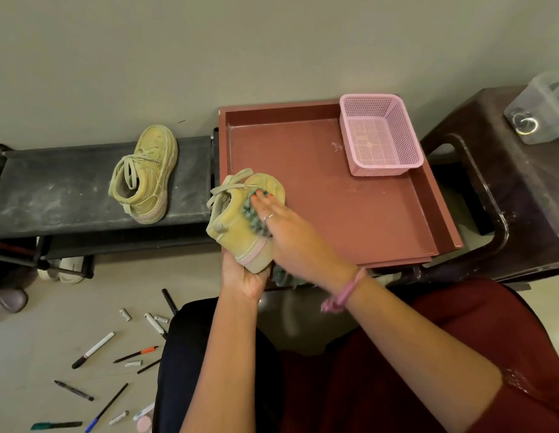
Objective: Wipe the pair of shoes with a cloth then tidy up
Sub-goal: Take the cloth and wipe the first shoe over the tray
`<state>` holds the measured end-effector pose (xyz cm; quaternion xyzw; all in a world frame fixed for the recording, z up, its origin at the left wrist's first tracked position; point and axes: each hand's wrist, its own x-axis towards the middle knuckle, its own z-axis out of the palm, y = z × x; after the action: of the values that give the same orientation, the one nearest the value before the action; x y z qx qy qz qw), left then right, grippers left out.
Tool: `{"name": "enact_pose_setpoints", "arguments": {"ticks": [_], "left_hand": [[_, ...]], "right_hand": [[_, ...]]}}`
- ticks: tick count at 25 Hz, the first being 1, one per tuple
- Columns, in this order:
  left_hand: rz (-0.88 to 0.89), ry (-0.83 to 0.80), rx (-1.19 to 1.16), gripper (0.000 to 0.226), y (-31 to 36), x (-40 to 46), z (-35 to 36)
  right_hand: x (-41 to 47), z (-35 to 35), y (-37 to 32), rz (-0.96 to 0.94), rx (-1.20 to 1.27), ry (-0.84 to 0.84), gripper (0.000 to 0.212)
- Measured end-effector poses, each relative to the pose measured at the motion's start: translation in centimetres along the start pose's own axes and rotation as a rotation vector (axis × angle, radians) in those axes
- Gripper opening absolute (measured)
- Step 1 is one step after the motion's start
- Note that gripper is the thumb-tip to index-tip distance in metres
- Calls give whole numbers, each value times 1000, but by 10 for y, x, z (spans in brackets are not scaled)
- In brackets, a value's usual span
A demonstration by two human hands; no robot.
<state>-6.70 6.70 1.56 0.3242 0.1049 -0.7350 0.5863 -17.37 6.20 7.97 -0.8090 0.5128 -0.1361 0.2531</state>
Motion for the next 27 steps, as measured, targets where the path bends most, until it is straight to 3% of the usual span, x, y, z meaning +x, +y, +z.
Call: {"name": "enact_pose_setpoints", "arguments": {"ticks": [3, 8, 13, 22, 27], "left_hand": [[-18, 18, -45, 36, 0, 8, -5], [-1, 17, -10, 36, 0, 2, 1], [-58, -10, -68, 41, 1, 1, -2], [-60, -2, -97, 36, -5, -4, 5], [-40, 35, -81, 35, -4, -6, 6]], "right_hand": [[28, -19, 18, 154, 87, -192, 74], [13, -8, 6, 124, 167, -166, 76], [-29, 8, -10, 56, 74, -98, 85], [48, -4, 66, 274, 106, -287, 76], [36, -6, 56, 307, 207, -275, 69]]}}
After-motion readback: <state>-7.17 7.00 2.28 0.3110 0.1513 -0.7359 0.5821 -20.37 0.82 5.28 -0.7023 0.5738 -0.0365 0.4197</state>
